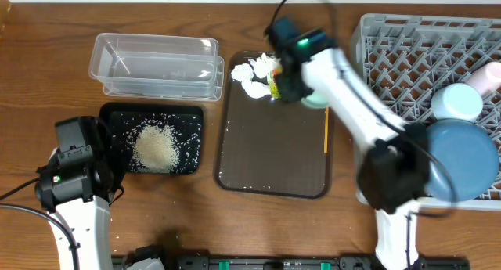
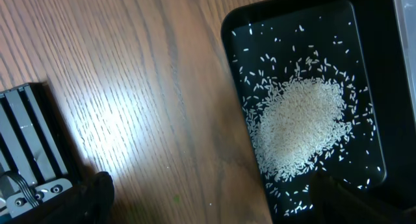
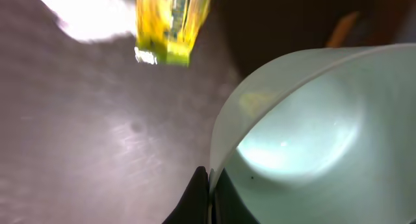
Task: Sort waste into correct bins and load items into the dishwasher rack
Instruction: 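Reach the right gripper to the light-green cup on the dark tray and grasp it, then carry the light-green cup with the right gripper into the rack beside the pink cup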
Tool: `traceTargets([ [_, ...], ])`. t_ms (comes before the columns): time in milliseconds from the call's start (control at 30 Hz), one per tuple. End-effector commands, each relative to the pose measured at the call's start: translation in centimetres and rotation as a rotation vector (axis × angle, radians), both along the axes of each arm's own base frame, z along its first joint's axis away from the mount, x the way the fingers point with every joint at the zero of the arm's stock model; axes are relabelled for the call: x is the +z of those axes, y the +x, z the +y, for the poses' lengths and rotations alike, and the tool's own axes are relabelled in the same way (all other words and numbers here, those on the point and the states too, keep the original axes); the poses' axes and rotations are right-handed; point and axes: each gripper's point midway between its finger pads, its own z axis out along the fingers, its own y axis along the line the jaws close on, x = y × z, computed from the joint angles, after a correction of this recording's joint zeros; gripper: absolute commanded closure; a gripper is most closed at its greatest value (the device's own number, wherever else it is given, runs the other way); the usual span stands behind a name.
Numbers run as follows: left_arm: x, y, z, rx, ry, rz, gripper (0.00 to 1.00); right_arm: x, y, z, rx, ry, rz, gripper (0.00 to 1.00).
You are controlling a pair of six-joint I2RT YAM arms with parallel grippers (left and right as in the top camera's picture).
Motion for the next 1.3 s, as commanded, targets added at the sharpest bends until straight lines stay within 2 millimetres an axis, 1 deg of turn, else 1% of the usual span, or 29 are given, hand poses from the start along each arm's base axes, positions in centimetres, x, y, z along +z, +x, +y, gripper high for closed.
traceTargets([
  [0,0.5,0.2,0.2,-0.001,0.004,-0.012,0.03,8.8,1.1,-3.4,-0.046,0.189,-0.144,0.99],
  [100,0.5,0.2,0.2,-0.001,0.004,-0.012,0.03,12.3,0.7,-7.8,-0.081,0.341,-0.159,0.99],
  [133,0.5,0.2,0.2,-0.001,0.004,-0.012,0.03,13.1,0.6,-9.4,-0.102,0.385,-0.161,0.99],
  [233,0.5,0.2,0.2,-0.001,0.004,-0.012,0.03,15.0,0.1,-15.2,-0.176,0.557,-0.169,0.99],
  [300,0.5,0.2,0.2,-0.001,0.004,-0.012,0.03,15.7,-0.4,-19.4,-0.240,0.669,-0.183,0.99],
  [333,0.5,0.2,0.2,-0.001,0.004,-0.012,0.03,16.0,-0.6,-21.2,-0.263,0.717,-0.201,0.99],
  [400,0.5,0.2,0.2,-0.001,0.004,-0.012,0.03,16.7,-1.2,-25.2,-0.322,0.840,-0.261,0.99],
  [533,0.5,0.2,0.2,-0.001,0.004,-0.012,0.03,18.6,-2.8,-31.7,-0.353,1.073,-0.451,0.99],
  [600,0.5,0.2,0.2,-0.001,0.004,-0.012,0.03,18.4,-3.8,-35.2,-0.378,1.136,-0.550,0.99],
  [667,0.5,0.2,0.2,-0.001,0.004,-0.012,0.03,18.0,-4.6,-37.6,-0.381,1.177,-0.633,0.99],
  [733,0.5,0.2,0.2,-0.001,0.004,-0.012,0.03,17.6,-5.4,-39.6,-0.359,1.214,-0.721,0.99],
  [800,0.5,0.2,0.2,-0.001,0.004,-0.012,0.03,17.4,-6.2,-41.0,-0.323,1.258,-0.792,0.99],
  [833,0.5,0.2,0.2,-0.001,0.004,-0.012,0.03,17.0,-6.4,-41.6,-0.321,1.268,-0.807,0.99],
  [900,0.5,0.2,0.2,-0.001,0.004,-0.012,0.03,15.4,-6.2,-42.7,-0.358,1.277,-0.798,0.99],
  [1100,0.5,0.2,0.2,-0.001,0.004,-0.012,0.03,10.9,-5.0,-44.4,-0.470,1.299,-0.734,0.99],
  [1267,0.5,0.2,0.2,-0.001,0.004,-0.012,0.03,7.4,-4.5,-45.3,-0.569,1.364,-0.660,0.99],
])
